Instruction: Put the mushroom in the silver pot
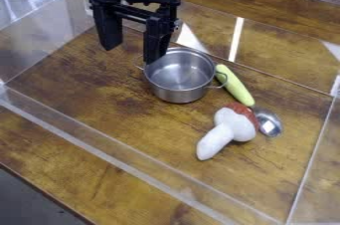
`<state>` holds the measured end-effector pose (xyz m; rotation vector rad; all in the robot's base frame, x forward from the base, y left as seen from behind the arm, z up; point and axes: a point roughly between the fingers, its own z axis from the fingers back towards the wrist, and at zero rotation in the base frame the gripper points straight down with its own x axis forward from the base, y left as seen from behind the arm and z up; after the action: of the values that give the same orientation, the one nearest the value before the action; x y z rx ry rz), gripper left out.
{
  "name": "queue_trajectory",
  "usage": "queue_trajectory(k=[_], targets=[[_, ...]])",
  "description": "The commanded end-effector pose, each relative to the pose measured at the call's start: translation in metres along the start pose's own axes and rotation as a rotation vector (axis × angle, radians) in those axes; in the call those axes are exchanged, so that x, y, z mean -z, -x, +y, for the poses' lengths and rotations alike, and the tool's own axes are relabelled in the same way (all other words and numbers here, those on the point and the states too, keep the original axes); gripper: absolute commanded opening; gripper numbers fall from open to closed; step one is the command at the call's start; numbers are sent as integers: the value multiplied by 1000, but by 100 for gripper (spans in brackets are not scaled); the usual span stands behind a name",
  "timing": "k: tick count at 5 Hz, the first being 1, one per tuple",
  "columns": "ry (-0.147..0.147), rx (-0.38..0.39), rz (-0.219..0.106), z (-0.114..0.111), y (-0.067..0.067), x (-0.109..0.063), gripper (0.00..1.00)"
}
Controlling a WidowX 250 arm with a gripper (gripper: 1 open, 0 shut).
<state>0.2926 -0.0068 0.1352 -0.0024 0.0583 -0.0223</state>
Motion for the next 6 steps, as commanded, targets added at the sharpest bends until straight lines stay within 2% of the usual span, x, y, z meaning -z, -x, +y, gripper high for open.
queue_trajectory(k=[1,2,3,5,6], targets=[[5,5,25,-2,3,3,100],[10,9,51,-5,2,18,100],[10,35,46,-20,-5,32,100],[10,148,0,-63,-18,59,100],[6,195,-23,-69,-24,74,100]])
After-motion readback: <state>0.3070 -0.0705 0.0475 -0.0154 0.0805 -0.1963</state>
